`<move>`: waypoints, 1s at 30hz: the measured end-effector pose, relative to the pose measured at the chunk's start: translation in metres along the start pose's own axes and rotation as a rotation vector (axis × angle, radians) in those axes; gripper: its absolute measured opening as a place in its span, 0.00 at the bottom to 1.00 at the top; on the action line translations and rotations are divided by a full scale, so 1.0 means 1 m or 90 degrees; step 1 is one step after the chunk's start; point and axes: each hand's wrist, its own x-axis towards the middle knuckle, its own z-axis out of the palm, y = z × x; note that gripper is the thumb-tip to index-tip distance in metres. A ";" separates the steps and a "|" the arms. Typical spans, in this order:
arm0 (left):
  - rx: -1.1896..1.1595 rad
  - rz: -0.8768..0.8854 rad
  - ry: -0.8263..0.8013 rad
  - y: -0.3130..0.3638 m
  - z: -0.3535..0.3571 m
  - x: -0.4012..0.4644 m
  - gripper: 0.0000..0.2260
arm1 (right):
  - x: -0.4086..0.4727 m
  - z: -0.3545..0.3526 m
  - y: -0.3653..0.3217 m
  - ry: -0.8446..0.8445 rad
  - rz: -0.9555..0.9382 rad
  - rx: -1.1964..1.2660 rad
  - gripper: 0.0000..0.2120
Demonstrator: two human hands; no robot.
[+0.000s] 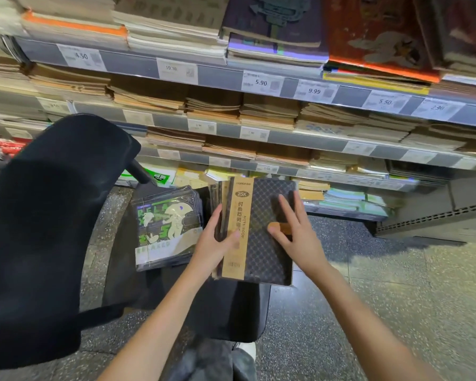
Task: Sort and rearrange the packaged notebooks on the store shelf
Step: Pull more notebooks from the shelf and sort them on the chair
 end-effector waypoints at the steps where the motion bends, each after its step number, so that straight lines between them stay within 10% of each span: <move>1: 0.001 -0.009 -0.002 0.002 -0.001 0.005 0.35 | 0.003 0.001 0.001 0.012 0.026 0.048 0.37; 7: 0.014 -0.059 -0.021 0.006 -0.007 0.030 0.40 | 0.012 0.015 -0.008 0.053 0.109 0.407 0.39; 22: -0.058 -0.106 0.045 -0.003 0.003 0.044 0.36 | 0.032 0.014 -0.014 -0.007 0.203 0.494 0.48; 26: -0.047 -0.108 0.101 -0.001 0.007 0.035 0.33 | 0.029 0.008 -0.014 -0.054 0.211 0.485 0.31; 30: -0.056 -0.107 0.152 -0.004 0.014 0.015 0.18 | 0.029 0.010 -0.012 -0.052 0.214 0.485 0.35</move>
